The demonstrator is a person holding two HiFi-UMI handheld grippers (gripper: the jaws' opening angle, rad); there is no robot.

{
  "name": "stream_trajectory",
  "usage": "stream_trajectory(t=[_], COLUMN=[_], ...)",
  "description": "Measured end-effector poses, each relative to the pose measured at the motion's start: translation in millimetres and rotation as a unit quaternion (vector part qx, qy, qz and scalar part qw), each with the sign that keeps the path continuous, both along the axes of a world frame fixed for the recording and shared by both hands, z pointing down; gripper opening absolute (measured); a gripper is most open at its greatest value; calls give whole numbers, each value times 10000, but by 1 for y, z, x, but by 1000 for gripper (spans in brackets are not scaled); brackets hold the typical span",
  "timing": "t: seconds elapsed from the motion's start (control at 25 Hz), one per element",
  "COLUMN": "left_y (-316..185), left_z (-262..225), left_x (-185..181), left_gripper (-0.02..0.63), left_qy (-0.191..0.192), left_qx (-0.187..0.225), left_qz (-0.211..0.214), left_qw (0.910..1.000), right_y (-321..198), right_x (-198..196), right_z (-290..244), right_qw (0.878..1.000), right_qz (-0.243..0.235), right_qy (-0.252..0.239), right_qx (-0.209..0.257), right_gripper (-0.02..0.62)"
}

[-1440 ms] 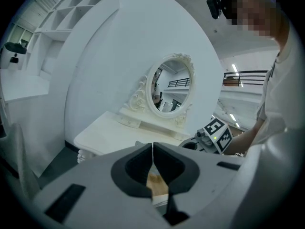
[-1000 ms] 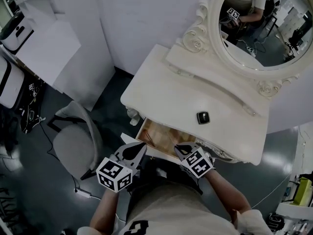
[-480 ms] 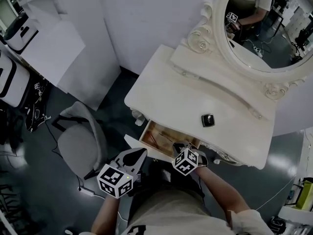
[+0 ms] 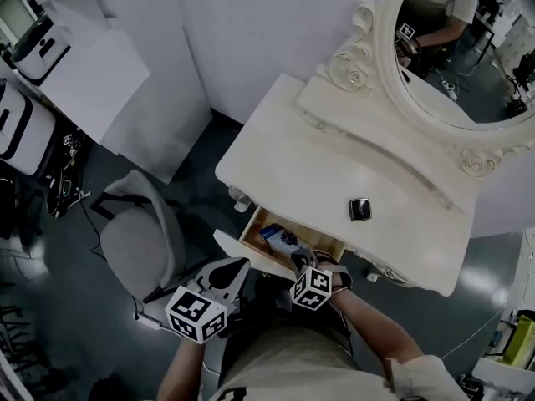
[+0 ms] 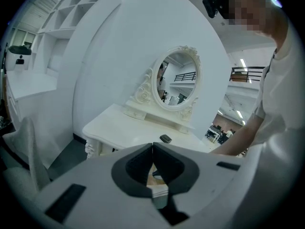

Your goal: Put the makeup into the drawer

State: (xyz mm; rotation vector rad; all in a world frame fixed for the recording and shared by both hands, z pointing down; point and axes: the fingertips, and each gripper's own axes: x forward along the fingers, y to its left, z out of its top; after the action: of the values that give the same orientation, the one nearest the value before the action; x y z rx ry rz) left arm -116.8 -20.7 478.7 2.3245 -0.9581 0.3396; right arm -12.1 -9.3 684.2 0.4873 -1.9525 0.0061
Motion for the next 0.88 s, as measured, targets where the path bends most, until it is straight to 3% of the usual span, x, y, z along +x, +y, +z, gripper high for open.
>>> stream_trajectory(t=[0.24, 0.36, 0.48, 0.72, 0.88], left_y=[-5, -7, -8, -7, -4], left_z=[4, 5, 6, 7, 12], left_x=[3, 4, 6, 4, 3], left_gripper=[58, 58, 58, 58, 58], left_qy=[-10, -13, -25, -62, -96], left_qx=[-21, -28, -32, -66, -157], left_qz=[28, 55, 91, 116, 134], left_qw=[10000, 10000, 10000, 9999, 9997], right_y=[24, 17, 17, -7, -25], right_x=[10, 34, 46, 38, 38], right_z=[8, 19, 40, 45, 52], right_qw=[9959, 9942, 9914, 9926, 9894], right_qz=[-31, 383, 448, 905, 1225], right_qy=[-96, 263, 533, 434, 431], right_qx=[-894, -968, -1104, -676, -643], right_gripper=[28, 28, 28, 28, 28])
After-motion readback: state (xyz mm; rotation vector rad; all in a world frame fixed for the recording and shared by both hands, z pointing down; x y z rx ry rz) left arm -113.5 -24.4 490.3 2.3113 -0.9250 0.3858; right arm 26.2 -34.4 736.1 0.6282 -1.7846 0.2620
